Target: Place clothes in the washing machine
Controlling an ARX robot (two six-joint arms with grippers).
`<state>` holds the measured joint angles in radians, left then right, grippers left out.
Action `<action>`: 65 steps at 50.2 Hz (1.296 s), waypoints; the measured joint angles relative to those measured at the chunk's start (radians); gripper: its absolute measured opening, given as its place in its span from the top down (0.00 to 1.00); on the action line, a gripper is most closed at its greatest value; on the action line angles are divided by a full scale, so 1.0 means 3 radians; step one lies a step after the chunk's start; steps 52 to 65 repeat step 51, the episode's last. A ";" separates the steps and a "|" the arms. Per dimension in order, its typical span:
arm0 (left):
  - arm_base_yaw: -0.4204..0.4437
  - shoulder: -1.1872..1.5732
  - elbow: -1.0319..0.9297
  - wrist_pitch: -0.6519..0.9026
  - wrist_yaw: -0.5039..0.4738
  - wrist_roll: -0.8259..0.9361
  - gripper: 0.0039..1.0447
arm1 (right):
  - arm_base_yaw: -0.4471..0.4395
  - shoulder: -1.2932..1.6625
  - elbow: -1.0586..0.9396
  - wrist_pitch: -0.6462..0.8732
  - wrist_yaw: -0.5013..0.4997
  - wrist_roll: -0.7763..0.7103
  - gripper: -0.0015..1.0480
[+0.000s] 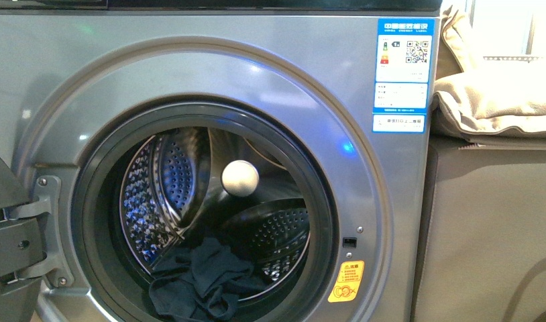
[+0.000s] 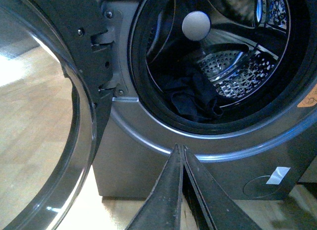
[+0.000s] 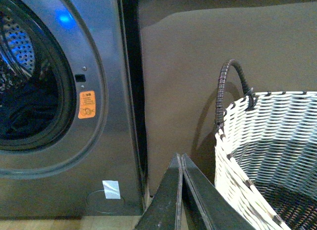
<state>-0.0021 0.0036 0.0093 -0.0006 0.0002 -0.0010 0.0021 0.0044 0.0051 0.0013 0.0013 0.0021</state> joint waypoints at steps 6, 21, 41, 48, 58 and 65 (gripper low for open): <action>0.0000 0.0000 0.0000 0.0000 0.0000 0.0000 0.97 | 0.0000 0.0000 0.0000 0.0000 0.0000 -0.0005 0.96; 0.0000 0.0000 0.0000 0.0000 -0.0001 -0.0001 0.49 | 0.0000 0.0000 0.0000 0.0000 0.0000 -0.0005 0.46; 0.0000 0.0000 0.0000 0.0000 0.0000 -0.0001 0.06 | 0.0000 0.0000 0.0000 0.0000 0.0000 -0.0004 0.07; 0.0000 0.0000 0.0000 0.0000 0.0000 -0.0001 0.06 | 0.0000 0.0000 0.0000 0.0000 0.0000 -0.0004 0.07; 0.0000 0.0000 0.0000 0.0000 0.0000 -0.0001 0.06 | 0.0000 0.0000 0.0000 0.0000 0.0000 -0.0004 0.07; 0.0000 0.0000 0.0000 0.0000 0.0000 -0.0001 0.06 | 0.0000 0.0000 0.0000 0.0000 0.0000 -0.0004 0.07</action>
